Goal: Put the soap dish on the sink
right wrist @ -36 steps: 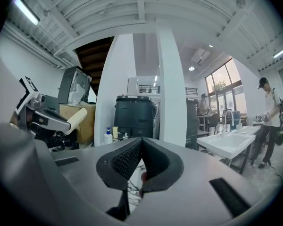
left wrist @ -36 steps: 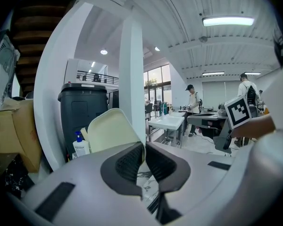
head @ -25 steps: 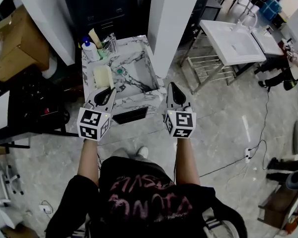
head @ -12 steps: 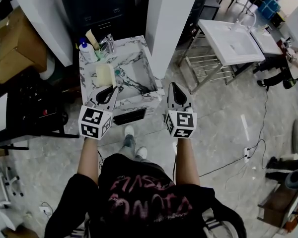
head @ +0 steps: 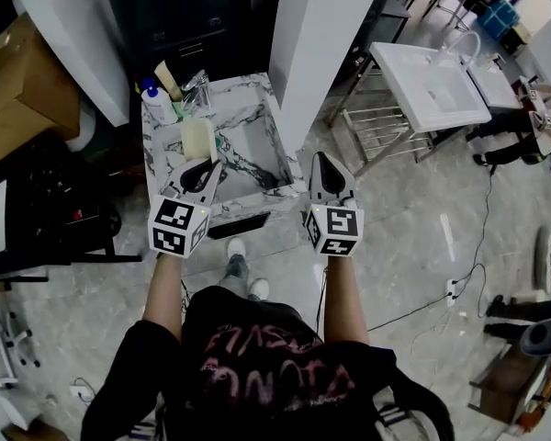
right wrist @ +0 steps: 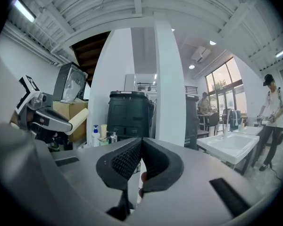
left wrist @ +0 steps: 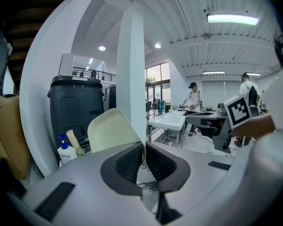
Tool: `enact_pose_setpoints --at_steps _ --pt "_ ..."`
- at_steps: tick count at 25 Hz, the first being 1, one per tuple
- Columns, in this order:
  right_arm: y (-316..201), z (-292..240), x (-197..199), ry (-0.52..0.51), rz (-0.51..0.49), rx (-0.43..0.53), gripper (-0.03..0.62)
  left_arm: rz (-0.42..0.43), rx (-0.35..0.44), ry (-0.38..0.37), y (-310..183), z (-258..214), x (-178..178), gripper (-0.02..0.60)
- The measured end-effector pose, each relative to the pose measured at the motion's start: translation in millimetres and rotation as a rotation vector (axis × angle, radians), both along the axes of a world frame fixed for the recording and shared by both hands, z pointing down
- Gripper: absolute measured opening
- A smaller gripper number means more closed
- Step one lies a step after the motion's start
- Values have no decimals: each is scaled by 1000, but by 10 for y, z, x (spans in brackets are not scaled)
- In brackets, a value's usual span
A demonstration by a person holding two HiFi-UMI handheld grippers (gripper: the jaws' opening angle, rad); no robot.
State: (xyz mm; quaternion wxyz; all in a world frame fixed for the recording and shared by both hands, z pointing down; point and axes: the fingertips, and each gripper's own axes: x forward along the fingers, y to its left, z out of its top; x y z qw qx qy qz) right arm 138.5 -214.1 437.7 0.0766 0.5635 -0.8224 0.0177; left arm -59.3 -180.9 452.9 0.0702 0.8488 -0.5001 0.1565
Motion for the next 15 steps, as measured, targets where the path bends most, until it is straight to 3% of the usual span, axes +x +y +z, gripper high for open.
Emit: enact_pose_setpoints --at_steps 15 --pt "-972 -19 -185 10 52 -1 12 82 -35 39 -1032 182 -66 35"
